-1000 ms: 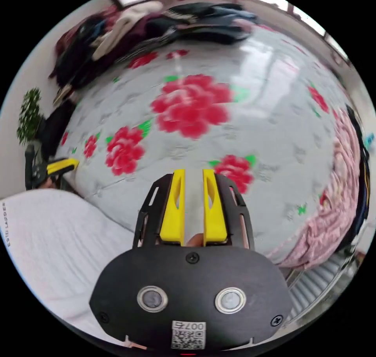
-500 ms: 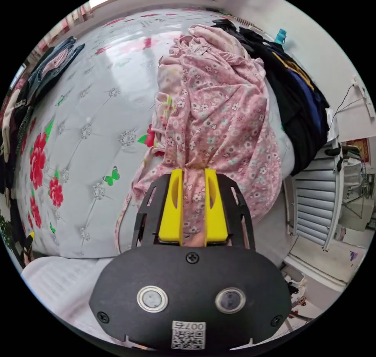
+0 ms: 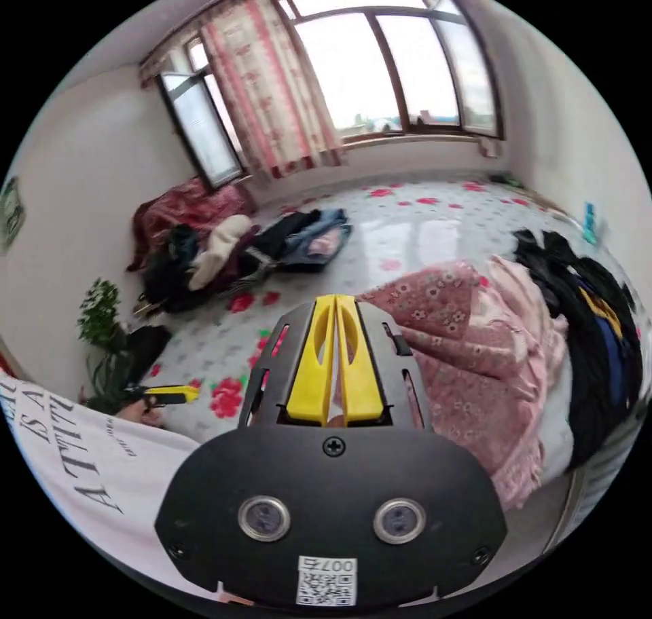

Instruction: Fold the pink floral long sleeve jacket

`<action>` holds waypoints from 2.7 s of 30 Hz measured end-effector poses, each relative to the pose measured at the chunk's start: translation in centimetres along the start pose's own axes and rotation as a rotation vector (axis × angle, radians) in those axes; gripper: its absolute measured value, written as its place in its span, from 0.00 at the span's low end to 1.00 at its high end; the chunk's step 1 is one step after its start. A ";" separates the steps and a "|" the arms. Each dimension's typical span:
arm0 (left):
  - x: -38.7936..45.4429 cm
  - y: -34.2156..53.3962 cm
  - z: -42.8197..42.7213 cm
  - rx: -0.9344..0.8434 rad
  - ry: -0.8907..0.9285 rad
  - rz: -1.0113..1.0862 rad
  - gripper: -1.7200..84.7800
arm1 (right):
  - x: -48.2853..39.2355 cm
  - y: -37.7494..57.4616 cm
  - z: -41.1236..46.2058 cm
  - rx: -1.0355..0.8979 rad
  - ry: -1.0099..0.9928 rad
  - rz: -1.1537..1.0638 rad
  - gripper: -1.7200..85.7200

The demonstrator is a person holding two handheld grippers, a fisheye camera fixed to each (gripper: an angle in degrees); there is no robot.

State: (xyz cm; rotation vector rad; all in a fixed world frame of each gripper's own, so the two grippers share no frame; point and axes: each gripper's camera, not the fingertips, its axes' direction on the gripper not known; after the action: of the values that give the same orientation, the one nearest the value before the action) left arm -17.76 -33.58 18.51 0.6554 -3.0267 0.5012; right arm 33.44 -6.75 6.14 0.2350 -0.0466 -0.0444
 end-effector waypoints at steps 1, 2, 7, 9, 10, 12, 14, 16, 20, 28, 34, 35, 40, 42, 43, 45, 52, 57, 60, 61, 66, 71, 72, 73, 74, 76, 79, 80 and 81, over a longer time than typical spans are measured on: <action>0.0 -0.1 -0.3 0.013 0.010 0.007 0.13 | -3.7 -1.1 0.5 0.096 -0.333 -0.142 0.02; -0.1 -0.2 -0.8 0.037 0.027 0.021 0.14 | -5.6 -1.8 1.0 0.133 -0.501 -0.169 0.02; -1.0 -0.1 -3.1 0.136 0.037 0.033 0.17 | -24.5 -4.1 7.5 -0.105 -0.627 -0.607 0.02; -2.3 -0.1 -2.9 0.111 0.046 -0.015 0.18 | -24.0 -3.4 9.8 -0.166 -0.498 -0.599 0.02; -2.5 0.0 -2.7 0.101 0.047 -0.027 0.18 | -21.6 -2.7 11.2 -0.202 -0.433 -0.540 0.03; -3.1 0.4 -1.6 0.045 0.042 -0.061 0.19 | -15.7 -1.3 12.9 -0.251 -0.333 -0.389 0.04; -3.1 0.6 -0.4 0.000 0.038 -0.072 0.19 | -8.2 0.7 13.8 -0.321 -0.201 -0.207 0.06; -2.8 0.3 1.2 -0.045 0.043 -0.072 0.20 | 2.7 4.0 12.6 -0.375 0.001 0.061 0.08; -0.6 -2.1 6.0 -0.156 0.075 -0.035 0.21 | 17.0 9.1 7.7 -0.374 0.297 0.395 0.11; 4.5 -6.7 17.6 -0.401 0.012 0.042 0.22 | 34.2 16.3 4.7 -0.423 0.444 0.834 0.11; 6.2 -7.8 20.0 -0.413 -0.199 0.027 0.07 | 37.5 14.1 6.4 -0.470 0.345 0.856 0.04; 6.0 -7.8 19.7 -0.404 -0.184 0.018 0.04 | 37.9 13.2 5.5 -0.441 0.381 0.842 0.04; 3.5 -6.4 13.9 -0.244 -0.116 -0.120 0.01 | 40.7 3.7 -4.7 -0.218 0.834 0.756 0.04; 2.2 -4.4 10.3 -0.160 -0.084 -0.209 0.01 | 41.1 1.8 -7.7 -0.092 0.882 0.785 0.05; 1.9 -3.8 9.6 -0.141 -0.083 -0.233 0.01 | 41.4 0.9 -8.3 -0.092 0.875 0.798 0.06; 0.3 -1.3 6.6 -0.047 -0.067 -0.319 0.01 | 40.7 -0.1 -7.1 -0.114 0.811 0.758 0.09; -0.4 3.1 5.6 -0.043 -0.004 -0.327 0.01 | 29.4 4.4 14.0 -0.467 0.186 0.479 0.14; 0.4 4.6 3.5 -0.010 0.030 -0.281 0.01 | 22.0 7.1 23.3 -0.666 0.286 0.327 0.12; 0.9 5.9 1.4 0.047 0.032 -0.268 0.01 | 19.3 5.7 24.7 -0.773 0.314 0.184 0.05; 0.9 6.2 0.9 0.062 0.033 -0.269 0.01 | 18.7 4.7 23.3 -0.702 0.339 0.147 0.04; 1.2 8.6 -4.9 0.219 -0.022 -0.279 0.01 | 20.3 0.4 12.0 -0.304 0.303 0.257 0.02; 3.3 11.3 -12.3 0.441 -0.100 -0.255 0.01 | 20.3 -1.1 -0.3 0.014 0.200 0.238 0.02; 4.3 12.5 -14.4 0.519 -0.115 -0.236 0.01 | 19.8 -0.9 -3.3 0.083 0.198 0.217 0.02; 4.9 13.1 -15.4 0.557 -0.115 -0.227 0.01 | 19.5 -0.6 -6.0 0.145 0.184 0.211 0.02; 6.0 14.4 -17.3 0.628 -0.100 -0.204 0.01 | 19.4 -0.3 -7.4 0.175 0.173 0.209 0.02; 8.5 16.1 -20.0 0.723 -0.086 -0.137 0.01 | 18.7 0.7 -12.5 0.307 0.134 0.186 0.02; 14.3 18.7 -23.9 0.862 -0.139 0.018 0.01 | 17.6 1.2 -17.9 0.452 0.070 0.120 0.02; 16.8 19.8 -25.3 0.924 -0.150 0.086 0.01 | 17.4 1.1 -18.9 0.478 0.059 0.103 0.02; 19.2 20.9 -26.5 0.992 -0.165 0.161 0.01 | 16.9 0.9 -20.5 0.526 0.051 0.066 0.02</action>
State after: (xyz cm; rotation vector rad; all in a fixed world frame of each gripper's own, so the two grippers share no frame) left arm -45.40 -15.10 38.65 0.4359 -2.8005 2.0798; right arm 51.42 -1.94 -12.87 0.7600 -0.0147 0.0410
